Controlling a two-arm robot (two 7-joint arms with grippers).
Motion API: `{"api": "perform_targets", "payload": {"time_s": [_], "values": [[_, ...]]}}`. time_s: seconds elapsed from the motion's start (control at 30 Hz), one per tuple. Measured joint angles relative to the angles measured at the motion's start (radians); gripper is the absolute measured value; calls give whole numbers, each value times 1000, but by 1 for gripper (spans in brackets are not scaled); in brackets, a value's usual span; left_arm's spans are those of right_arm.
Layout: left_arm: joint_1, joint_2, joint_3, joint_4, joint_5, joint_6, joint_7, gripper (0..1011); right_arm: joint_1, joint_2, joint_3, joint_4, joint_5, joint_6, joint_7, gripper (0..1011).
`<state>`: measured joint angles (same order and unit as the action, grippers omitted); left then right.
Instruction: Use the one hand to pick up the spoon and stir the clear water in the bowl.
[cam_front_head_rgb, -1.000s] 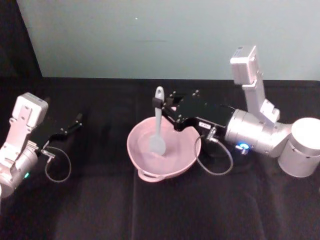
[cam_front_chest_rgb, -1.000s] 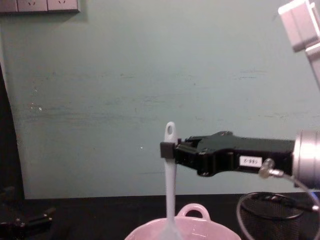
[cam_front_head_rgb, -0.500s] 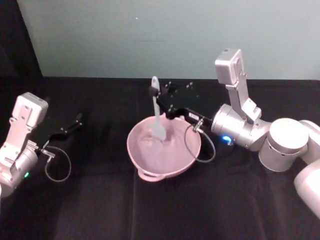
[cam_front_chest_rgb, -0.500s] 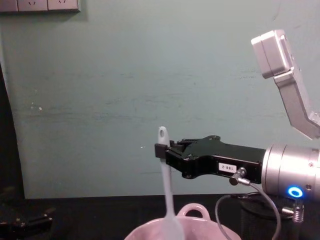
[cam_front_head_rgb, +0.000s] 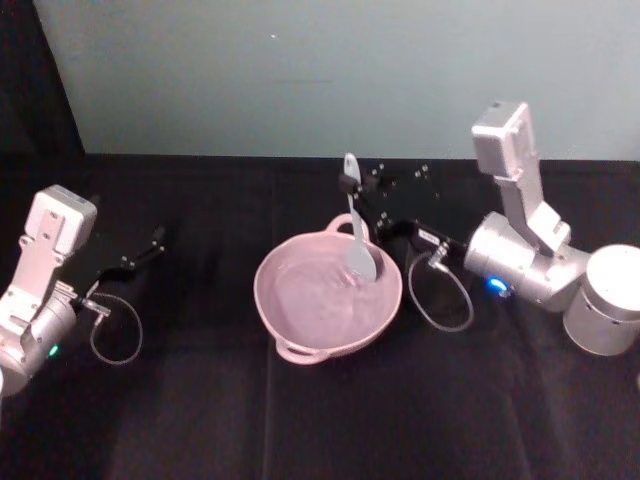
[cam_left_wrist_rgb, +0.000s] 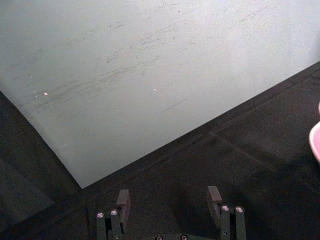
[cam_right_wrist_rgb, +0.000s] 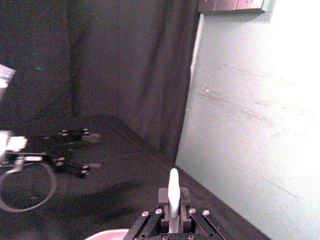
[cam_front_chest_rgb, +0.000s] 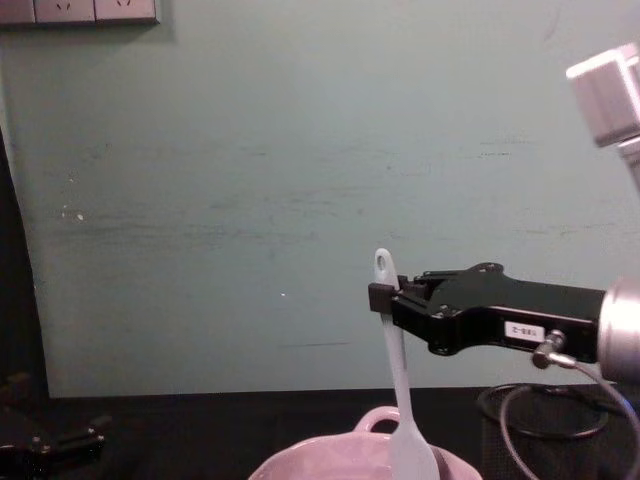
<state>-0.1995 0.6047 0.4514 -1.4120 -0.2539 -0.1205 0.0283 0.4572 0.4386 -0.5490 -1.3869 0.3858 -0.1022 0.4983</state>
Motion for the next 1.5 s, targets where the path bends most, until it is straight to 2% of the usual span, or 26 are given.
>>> {"api": "perform_targets", "payload": {"time_s": [0.2, 0.3, 0.43, 0.53, 0.63, 0.7, 0.73, 0.83, 0.97, 1.1, 1.27, 1.37, 1.5], "values": [[0, 0, 0, 0, 0, 0, 0, 1011, -58, 23, 19, -74, 52, 44, 46, 134], [0, 0, 0, 0, 0, 0, 0, 1011, -80, 15, 20, -89, 80, 67, 69, 134], [0, 0, 0, 0, 0, 0, 0, 1011, -89, -18, 9, -82, 97, 76, 83, 134], [0, 0, 0, 0, 0, 0, 0, 1011, -87, -41, 2, -65, 96, 65, 82, 134], [0, 0, 0, 0, 0, 0, 0, 1011, -73, -90, -3, -19, 82, 27, 63, 134], [0, 0, 0, 0, 0, 0, 0, 1011, -67, -109, -3, 3, 72, 6, 51, 134], [0, 0, 0, 0, 0, 0, 0, 1011, -60, -130, 0, 29, 58, -19, 34, 134], [0, 0, 0, 0, 0, 0, 0, 1011, -46, -164, 11, 74, 30, -63, 1, 134], [0, 0, 0, 0, 0, 0, 0, 1011, -34, -186, 33, 112, 1, -98, -40, 134], [0, 0, 0, 0, 0, 0, 0, 1011, -34, -187, 56, 121, -20, -114, -68, 134], [0, 0, 0, 0, 0, 0, 0, 1011, -46, -166, 83, 107, -39, -115, -79, 134], [0, 0, 0, 0, 0, 0, 0, 1011, -59, -150, 94, 84, -36, -97, -70, 134], [0, 0, 0, 0, 0, 0, 0, 1011, -101, -115, 114, 9, -2, -47, -26, 134]]}}
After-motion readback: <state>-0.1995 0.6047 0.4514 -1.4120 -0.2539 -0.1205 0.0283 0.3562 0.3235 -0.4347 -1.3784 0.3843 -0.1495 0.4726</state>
